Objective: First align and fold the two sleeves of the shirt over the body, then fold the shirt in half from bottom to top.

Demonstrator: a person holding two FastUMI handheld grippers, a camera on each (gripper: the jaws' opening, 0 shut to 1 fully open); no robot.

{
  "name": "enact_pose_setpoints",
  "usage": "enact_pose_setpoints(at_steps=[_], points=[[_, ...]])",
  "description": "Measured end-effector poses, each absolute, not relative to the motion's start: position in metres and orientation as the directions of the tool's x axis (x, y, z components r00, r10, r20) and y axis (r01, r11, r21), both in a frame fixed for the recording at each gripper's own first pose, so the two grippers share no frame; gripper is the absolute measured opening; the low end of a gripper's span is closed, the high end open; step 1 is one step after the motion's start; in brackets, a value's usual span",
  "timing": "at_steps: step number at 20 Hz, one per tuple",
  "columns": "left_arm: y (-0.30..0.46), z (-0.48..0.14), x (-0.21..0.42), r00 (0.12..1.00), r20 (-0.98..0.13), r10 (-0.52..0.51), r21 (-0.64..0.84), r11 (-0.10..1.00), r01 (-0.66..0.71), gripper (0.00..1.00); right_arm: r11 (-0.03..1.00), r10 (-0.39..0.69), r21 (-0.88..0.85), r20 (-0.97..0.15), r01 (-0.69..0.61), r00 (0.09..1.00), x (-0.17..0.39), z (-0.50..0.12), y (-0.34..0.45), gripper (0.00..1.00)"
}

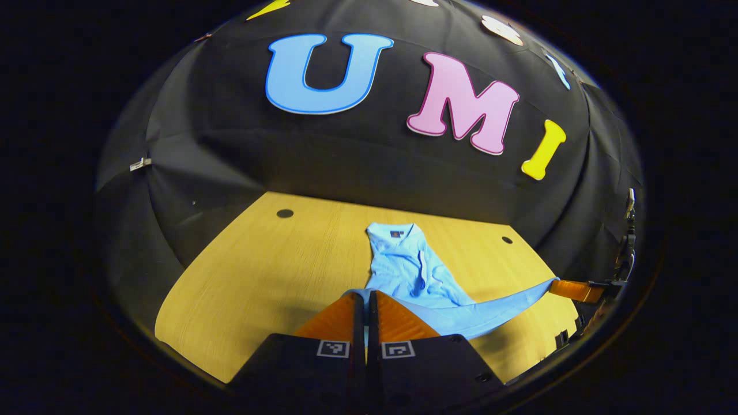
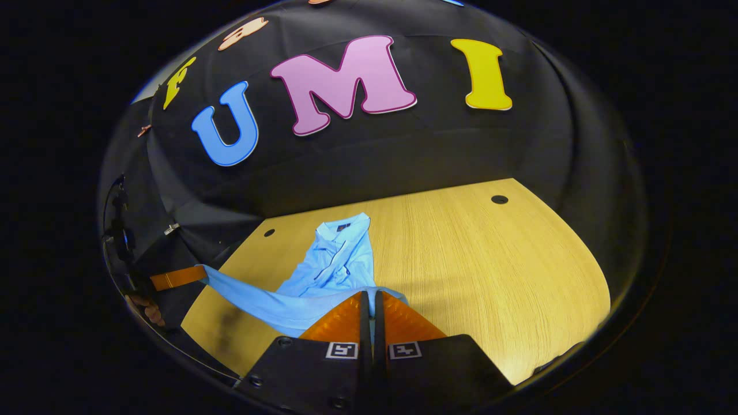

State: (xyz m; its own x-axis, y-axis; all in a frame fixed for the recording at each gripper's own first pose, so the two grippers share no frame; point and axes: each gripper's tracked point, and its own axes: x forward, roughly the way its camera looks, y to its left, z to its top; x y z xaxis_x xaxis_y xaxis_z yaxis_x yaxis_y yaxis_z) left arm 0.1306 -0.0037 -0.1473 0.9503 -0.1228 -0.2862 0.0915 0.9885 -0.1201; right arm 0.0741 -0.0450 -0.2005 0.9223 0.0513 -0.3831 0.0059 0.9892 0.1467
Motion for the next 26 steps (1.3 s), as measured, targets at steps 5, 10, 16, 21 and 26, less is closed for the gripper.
enact_pose_setpoints(at_steps=[5, 10, 16, 21, 26], points=[[0.004, -0.104, 0.187, 0.974, -0.203, -0.102, -0.129, 0.989, 0.077, 0.06, 0.99, 0.05, 0.141, -0.313, -0.005, 0.948, 0.138, -0.163, -0.053, 0.05], [0.014, -0.09, 0.253, 0.984, -0.172, -0.054, -0.101, 0.994, 0.037, 0.06, 0.992, 0.038, 0.123, -0.28, -0.003, 0.959, 0.21, -0.145, -0.066, 0.05], [0.012, -0.087, 0.335, 0.986, -0.164, -0.012, -0.045, 0.999, 0.005, 0.06, 0.995, 0.015, 0.095, -0.278, 0.012, 0.96, 0.29, -0.151, -0.075, 0.05], [0.012, -0.083, 0.391, 0.988, -0.152, 0.01, -0.004, 1.0, -0.011, 0.06, 0.997, 0.0, 0.078, -0.279, 0.023, 0.96, 0.345, -0.157, -0.081, 0.05], [0.015, -0.105, 0.44, 0.981, -0.189, 0.041, 0.001, 0.999, -0.042, 0.06, 0.997, -0.028, 0.066, -0.305, 0.05, 0.952, 0.391, -0.177, -0.098, 0.05]])
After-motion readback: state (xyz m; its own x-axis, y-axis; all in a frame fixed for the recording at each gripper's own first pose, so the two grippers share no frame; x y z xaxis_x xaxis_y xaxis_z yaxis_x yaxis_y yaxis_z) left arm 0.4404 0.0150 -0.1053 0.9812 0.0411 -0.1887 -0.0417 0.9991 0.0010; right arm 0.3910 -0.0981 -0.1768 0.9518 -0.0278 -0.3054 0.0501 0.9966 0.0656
